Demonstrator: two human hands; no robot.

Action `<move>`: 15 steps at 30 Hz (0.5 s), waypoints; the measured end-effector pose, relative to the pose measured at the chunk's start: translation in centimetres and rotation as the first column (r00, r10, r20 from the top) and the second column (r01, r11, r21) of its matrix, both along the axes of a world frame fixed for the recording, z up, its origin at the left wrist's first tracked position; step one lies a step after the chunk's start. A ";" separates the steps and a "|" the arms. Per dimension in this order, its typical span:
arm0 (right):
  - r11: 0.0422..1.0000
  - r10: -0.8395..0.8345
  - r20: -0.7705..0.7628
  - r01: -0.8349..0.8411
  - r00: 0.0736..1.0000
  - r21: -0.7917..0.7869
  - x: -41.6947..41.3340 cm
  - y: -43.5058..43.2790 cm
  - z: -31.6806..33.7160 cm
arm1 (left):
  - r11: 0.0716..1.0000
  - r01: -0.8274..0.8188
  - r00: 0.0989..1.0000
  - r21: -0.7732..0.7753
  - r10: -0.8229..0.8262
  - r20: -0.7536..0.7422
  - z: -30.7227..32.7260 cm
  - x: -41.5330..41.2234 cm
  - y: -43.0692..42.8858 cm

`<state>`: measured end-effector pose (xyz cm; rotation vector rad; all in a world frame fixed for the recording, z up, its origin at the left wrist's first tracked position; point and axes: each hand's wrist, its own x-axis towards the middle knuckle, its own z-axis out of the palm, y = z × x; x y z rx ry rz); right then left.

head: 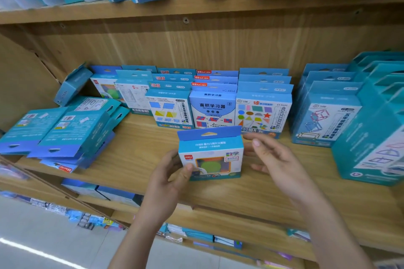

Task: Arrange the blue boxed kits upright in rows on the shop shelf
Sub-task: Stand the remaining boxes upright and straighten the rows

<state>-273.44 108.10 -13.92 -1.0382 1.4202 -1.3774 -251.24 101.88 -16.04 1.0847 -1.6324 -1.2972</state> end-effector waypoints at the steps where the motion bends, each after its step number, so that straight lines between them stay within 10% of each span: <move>1: 1.000 -0.007 0.014 0.007 1.000 0.002 0.0 0.2 0.1 | 1.000 -0.008 1.000 0.003 0.008 -0.015 0.1 0.1 0.0; 9: 0.998 0.062 0.103 -0.060 0.993 -0.018 1.5 -1.0 0.9 | 1.000 0.017 1.000 -0.001 -0.017 -0.001 1.7 -0.1 -0.7; 15: 0.997 0.078 -0.186 -0.081 0.980 -0.010 3.9 -3.3 1.9 | 0.994 0.089 0.993 -0.067 -0.084 0.083 2.6 2.0 -2.2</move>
